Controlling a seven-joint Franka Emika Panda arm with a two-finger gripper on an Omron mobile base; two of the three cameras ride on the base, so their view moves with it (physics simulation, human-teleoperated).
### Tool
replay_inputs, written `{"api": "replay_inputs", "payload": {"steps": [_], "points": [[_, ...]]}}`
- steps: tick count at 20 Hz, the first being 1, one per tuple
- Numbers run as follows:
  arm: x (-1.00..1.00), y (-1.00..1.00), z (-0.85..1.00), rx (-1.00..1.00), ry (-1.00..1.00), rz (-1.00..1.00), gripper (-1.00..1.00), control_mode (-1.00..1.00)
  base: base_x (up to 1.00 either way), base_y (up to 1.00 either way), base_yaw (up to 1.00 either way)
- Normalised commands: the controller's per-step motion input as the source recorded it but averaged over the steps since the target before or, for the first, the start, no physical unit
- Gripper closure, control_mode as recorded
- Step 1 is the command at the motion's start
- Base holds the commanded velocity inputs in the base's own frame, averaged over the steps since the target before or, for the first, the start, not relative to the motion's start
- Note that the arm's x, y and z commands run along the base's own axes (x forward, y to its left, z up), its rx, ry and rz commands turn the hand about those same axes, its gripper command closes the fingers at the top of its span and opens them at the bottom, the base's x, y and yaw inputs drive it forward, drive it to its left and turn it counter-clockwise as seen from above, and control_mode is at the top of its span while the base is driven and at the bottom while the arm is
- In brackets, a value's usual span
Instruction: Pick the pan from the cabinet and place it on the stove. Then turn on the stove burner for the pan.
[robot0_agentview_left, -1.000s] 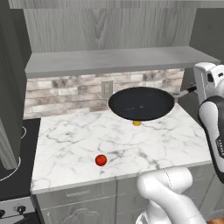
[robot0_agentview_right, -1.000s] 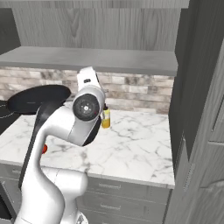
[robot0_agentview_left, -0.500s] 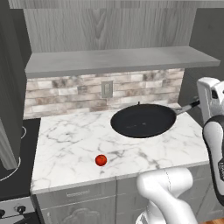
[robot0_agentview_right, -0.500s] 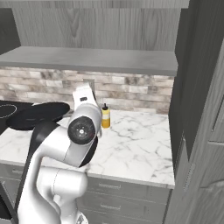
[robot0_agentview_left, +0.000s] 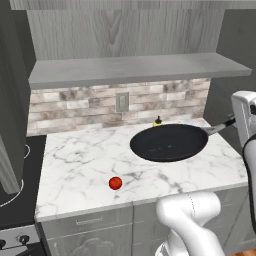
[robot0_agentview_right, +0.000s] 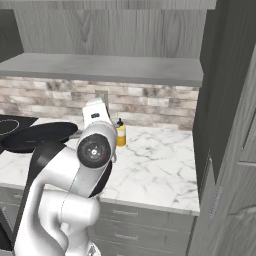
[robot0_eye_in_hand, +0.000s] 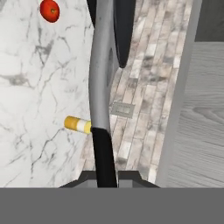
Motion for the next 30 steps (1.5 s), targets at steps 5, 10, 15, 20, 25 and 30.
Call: {"api": "replay_inputs", "payload": {"steps": [5, 10, 15, 20, 25, 30], "points": [[0.00, 0.00, 0.00, 0.00, 0.00, 0.00, 1.00, -1.00, 0.00, 0.00, 0.00], [-0.01, 0.00, 0.00, 0.00, 0.00, 0.00, 1.00, -1.00, 0.00, 0.00, 0.00], [-0.34, 0.00, -0.01, 0.00, -0.06, 0.00, 1.00, -1.00, 0.00, 0.00, 0.00], [-0.21, 0.00, -0.06, 0.00, -0.01, 0.00, 1.00, -1.00, 0.00, 0.00, 0.00], [-0.04, 0.00, -0.02, 0.00, 0.00, 0.00, 1.00, 1.00, -0.29, 0.03, 0.00], [0.00, 0.00, 0.00, 0.00, 0.00, 0.00, 1.00, 1.00, -0.50, 0.20, 0.00]]}}
